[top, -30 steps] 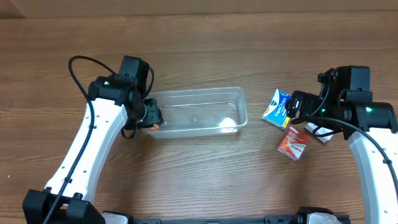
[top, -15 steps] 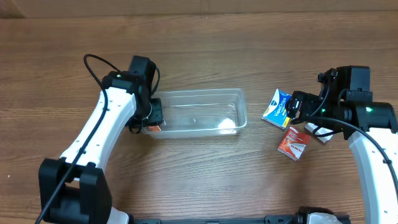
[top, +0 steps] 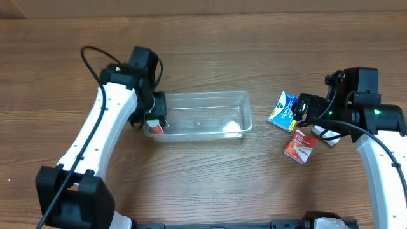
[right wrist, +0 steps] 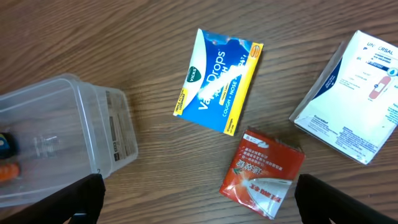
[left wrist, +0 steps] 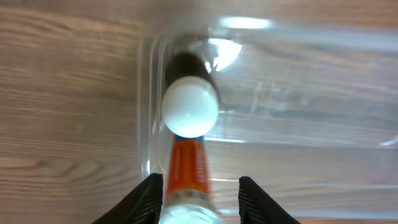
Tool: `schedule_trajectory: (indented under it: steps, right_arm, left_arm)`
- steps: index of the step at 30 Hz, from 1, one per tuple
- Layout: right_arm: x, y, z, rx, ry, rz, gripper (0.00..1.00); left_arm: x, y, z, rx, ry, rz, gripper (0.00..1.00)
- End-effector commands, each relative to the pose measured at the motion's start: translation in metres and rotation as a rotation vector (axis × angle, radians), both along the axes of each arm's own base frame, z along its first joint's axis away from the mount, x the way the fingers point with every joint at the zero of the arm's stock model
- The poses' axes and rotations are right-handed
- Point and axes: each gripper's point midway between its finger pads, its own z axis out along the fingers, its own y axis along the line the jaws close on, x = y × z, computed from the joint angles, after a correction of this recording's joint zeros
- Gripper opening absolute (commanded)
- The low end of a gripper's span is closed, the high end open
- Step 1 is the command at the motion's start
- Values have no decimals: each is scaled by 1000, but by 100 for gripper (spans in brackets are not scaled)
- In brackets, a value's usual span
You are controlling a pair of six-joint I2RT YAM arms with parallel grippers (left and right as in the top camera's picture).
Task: Pack container
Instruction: 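Place the orange tube upright in the container beside the bottle, then grasp the blue Vicks VapoDrops pack with the right gripper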
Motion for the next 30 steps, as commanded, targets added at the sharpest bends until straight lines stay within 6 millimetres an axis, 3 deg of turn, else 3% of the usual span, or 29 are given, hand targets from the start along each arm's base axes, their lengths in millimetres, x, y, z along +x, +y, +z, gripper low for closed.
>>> schedule_trajectory:
  steps: [1,4,5,6,7,10,13,15,21,25,30]
  right_arm:
    - [4,-1,11,4,-24,-7,100]
    - [6,-8,11,-27,-29,-35,99]
    - [7,-13,15,-44,-35,-63,100]
    - [9,-17,21,-61,-43,-85,100]
    - [11,-24,32,-91,-62,-124,100]
    - [24,-39,65,-144,-117,-192,100]
    - [39,-38,66,-124,-80,-216,100]
    - [51,-36,45,-119,-8,-213,100]
    - [68,-13,-47,-80,272,-230,100]
    - [71,11,-88,-20,382,-180,100]
    - [71,19,-116,-46,448,-178,100]
  left_arm:
    - [17,-5,51,-28,-129,-9,45]
    - [24,-4,84,-33,-221,-25,50]
    - [25,-3,98,-32,-263,-26,62]
    - [27,0,108,-24,-296,-19,88]
    - [28,5,120,-10,-335,-9,100]
    - [28,18,143,15,-413,23,100]
    - [27,23,146,13,-422,36,100]
    - [27,23,146,12,-421,36,100]
    - [27,23,146,13,-419,36,100]
    - [26,23,146,15,-419,35,100]
    - [26,23,145,14,-418,35,100]
